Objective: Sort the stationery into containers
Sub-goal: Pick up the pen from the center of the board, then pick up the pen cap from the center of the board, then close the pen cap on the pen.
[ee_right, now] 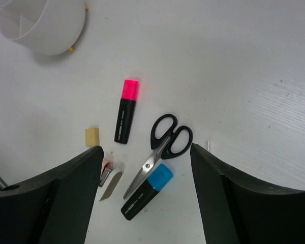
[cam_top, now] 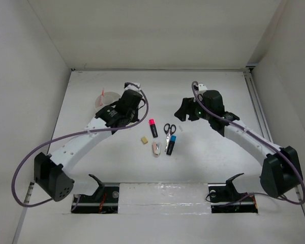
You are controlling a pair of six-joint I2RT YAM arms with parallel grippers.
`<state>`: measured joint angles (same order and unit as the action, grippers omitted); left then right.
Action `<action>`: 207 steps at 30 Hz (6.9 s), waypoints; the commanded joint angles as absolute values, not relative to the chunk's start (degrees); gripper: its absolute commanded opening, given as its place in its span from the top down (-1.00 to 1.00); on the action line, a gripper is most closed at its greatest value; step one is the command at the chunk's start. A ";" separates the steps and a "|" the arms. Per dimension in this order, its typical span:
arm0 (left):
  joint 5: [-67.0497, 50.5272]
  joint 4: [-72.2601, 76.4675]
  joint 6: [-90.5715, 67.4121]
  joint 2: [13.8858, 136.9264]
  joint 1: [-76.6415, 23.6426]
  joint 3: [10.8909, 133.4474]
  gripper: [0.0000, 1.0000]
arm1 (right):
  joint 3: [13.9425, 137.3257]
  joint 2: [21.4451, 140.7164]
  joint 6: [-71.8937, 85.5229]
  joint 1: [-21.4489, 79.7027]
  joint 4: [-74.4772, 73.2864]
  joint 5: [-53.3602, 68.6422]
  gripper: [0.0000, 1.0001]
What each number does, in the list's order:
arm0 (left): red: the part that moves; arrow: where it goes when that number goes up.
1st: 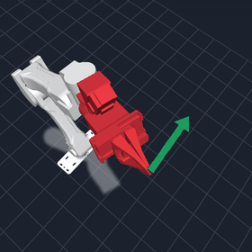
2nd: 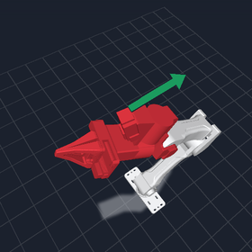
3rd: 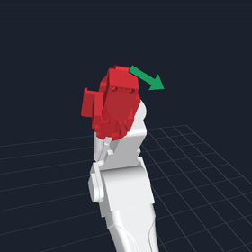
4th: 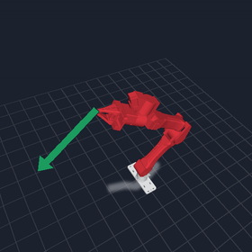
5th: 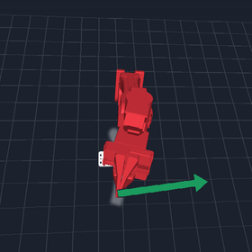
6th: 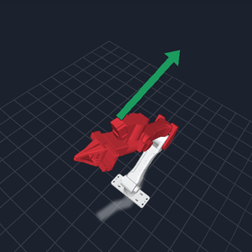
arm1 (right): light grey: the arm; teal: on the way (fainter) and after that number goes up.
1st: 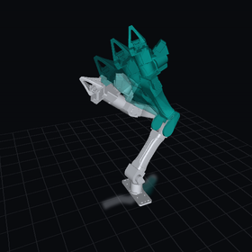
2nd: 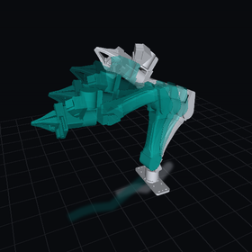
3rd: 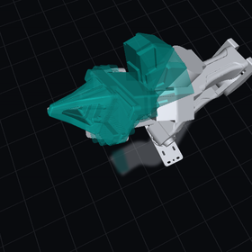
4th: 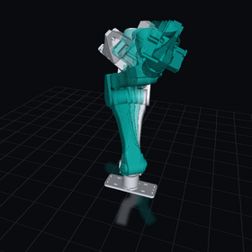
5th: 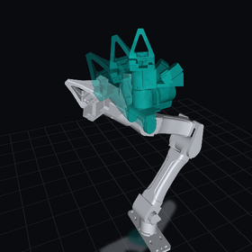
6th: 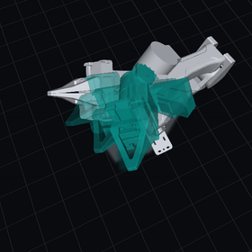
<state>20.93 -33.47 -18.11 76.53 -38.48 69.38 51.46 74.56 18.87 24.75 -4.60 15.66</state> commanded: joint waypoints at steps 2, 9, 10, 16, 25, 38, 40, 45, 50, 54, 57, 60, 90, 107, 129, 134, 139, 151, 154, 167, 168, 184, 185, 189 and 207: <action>19.61 -23.33 -15.04 69.53 -40.52 66.19 1.00 | 58.00 80.14 16.08 23.91 -5.88 12.31 -0.42; 15.12 -17.76 -13.80 59.51 -40.52 59.16 1.00 | 63.11 89.64 13.89 24.96 -13.45 4.40 -0.32; 15.12 -17.75 -13.80 58.63 -40.52 58.45 1.00 | 63.11 90.43 13.89 24.96 -14.23 4.39 -0.32; 12.84 -17.23 -13.10 56.34 -40.52 57.30 1.00 | 63.63 93.69 14.41 28.12 -17.05 0.27 -0.24; 8.79 -17.23 -11.95 57.39 -40.52 57.83 1.00 | 61.52 96.33 14.94 29.53 -15.82 -2.02 -0.19; 5.63 -17.23 -11.43 58.54 -40.52 57.83 1.00 | 62.67 100.01 13.89 29.53 -16.87 -3.43 -0.08; 5.62 -17.23 -11.43 58.54 -40.52 57.83 1.00 | 62.67 100.54 13.89 29.53 -16.87 -3.96 -0.05; 5.10 -17.23 -11.43 59.06 -40.52 57.83 1.00 | 62.67 101.60 13.89 29.53 -16.87 -4.48 0.02; 4.58 -17.23 -11.43 59.06 -40.52 57.83 1.00 | 63.28 102.21 13.89 29.53 -17.40 -5.01 0.15; 4.57 -17.23 -11.43 59.06 -40.52 57.83 1.00 | 63.28 102.83 13.89 30.06 -17.40 -5.01 0.29; 4.57 -17.23 -11.43 59.06 -40.52 57.83 1.00 | 63.81 102.83 13.89 30.67 -18.02 -5.54 0.34; 4.57 -17.23 -11.43 58.54 -40.52 57.83 1.00 | 64.34 103.36 13.89 31.29 -18.54 -6.24 0.42; -24.25 -7.22 -14.68 57.92 -38.06 59.51 1.00 | 48.89 72.60 59.47 32.69 38.56 -0.35 1.00; -27.07 -5.36 -15.29 58.89 -38.06 58.45 1.00 | 41.57 71.28 66.62 34.01 57.48 9.66 1.00; -27.07 -4.66 -15.29 57.83 -38.06 58.97 1.00 | 40.43 71.89 59.77 38.14 60.56 11.34 1.00; -28.12 -4.66 -15.29 57.83 -38.06 58.97 1.00 | 39.90 71.37 58.36 38.14 61.26 10.11 1.00; -28.65 -4.66 -15.29 57.83 -38.06 58.97 1.00 | 39.90 71.89 56.87 38.14 63.54 10.11 1.00; -29.18 -4.66 -14.77 58.36 -38.06 58.97 1.00 | 39.90 73.48 56.34 37.62 66.01 11.69 1.00; -29.18 -4.66 -14.77 58.36 -38.06 58.97 1.00 | 39.90 73.48 56.34 37.62 66.53 11.69 1.00; -28.65 -5.27 -14.24 58.36 -38.06 58.97 1.00 | 38.67 73.48 55.20 37.09 66.53 11.69 1.00; -28.65 -5.27 -14.24 58.36 -38.06 58.97 1.00 | 38.67 73.48 55.20 37.09 66.53 11.69 1.00; -26.98 -5.27 -14.24 57.83 -38.06 58.97 1.00 | 38.14 73.47 54.67 37.09 66.27 12.83 1.00; -26.98 -5.27 -14.24 57.83 -38.06 58.97 1.00 | 38.14 73.48 54.67 37.09 66.27 13.35 1.00; -25.93 -5.27 -14.24 57.83 -38.06 58.97 1.00 | 38.14 73.48 53.62 37.09 65.31 13.36 1.00; -34.98 -0.97 -16.70 57.04 -31.46 57.39 1.00 | 38.76 79.28 54.23 39.19 69.25 15.64 1.00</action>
